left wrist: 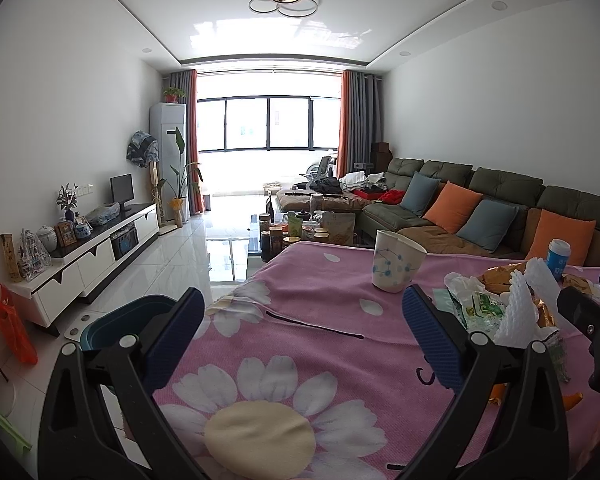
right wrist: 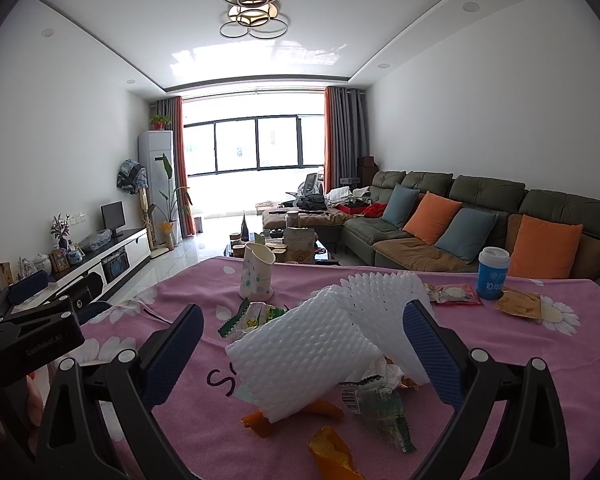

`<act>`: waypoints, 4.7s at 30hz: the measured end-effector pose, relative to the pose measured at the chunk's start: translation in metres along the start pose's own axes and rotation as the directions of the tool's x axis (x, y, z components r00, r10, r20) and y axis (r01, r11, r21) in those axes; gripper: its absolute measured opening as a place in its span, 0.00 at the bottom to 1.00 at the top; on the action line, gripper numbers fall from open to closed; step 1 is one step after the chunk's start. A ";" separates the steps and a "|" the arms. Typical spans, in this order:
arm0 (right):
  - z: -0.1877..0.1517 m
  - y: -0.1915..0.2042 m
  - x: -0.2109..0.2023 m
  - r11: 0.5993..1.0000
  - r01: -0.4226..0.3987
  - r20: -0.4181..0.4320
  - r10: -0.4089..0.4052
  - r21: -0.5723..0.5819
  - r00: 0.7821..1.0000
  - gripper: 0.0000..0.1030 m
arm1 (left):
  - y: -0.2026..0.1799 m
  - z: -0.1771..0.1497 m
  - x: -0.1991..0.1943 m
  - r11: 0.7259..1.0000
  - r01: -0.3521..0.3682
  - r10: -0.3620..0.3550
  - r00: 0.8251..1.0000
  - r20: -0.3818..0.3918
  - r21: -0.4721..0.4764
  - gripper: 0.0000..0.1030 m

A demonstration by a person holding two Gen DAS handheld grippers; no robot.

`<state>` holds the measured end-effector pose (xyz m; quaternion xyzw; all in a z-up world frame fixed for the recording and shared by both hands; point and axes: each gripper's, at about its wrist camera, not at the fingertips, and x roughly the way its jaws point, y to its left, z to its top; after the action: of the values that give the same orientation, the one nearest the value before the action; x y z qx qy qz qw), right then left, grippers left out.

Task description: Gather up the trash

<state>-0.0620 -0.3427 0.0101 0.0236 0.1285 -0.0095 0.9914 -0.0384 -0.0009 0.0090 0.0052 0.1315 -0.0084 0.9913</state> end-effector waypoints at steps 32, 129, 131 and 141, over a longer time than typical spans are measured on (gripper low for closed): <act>0.001 -0.055 0.030 0.997 0.057 -0.091 -0.051 0.061 0.995 0.94 | -0.066 -0.009 0.031 0.882 0.468 -0.451 0.871 -0.194 0.047 0.95; 0.058 0.056 0.243 0.940 -0.265 -0.468 0.338 0.216 0.817 0.17 | 0.162 -0.002 0.093 0.875 0.282 -0.422 0.843 -0.334 -0.394 0.06; 0.063 0.068 0.230 0.922 -0.324 -0.453 0.386 0.211 0.804 0.17 | 0.170 -0.003 0.091 0.883 0.256 -0.397 0.854 -0.335 -0.393 0.06; 0.064 0.153 0.201 0.799 -0.567 -0.458 0.588 0.201 0.666 0.17 | 0.233 -0.014 0.079 0.910 0.084 -0.247 0.896 -0.369 -0.406 0.06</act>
<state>0.1524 -0.1956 0.0271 0.0852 0.3654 0.3086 0.8741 0.0383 0.2315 -0.0231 -0.1965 0.3365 -0.0674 0.9185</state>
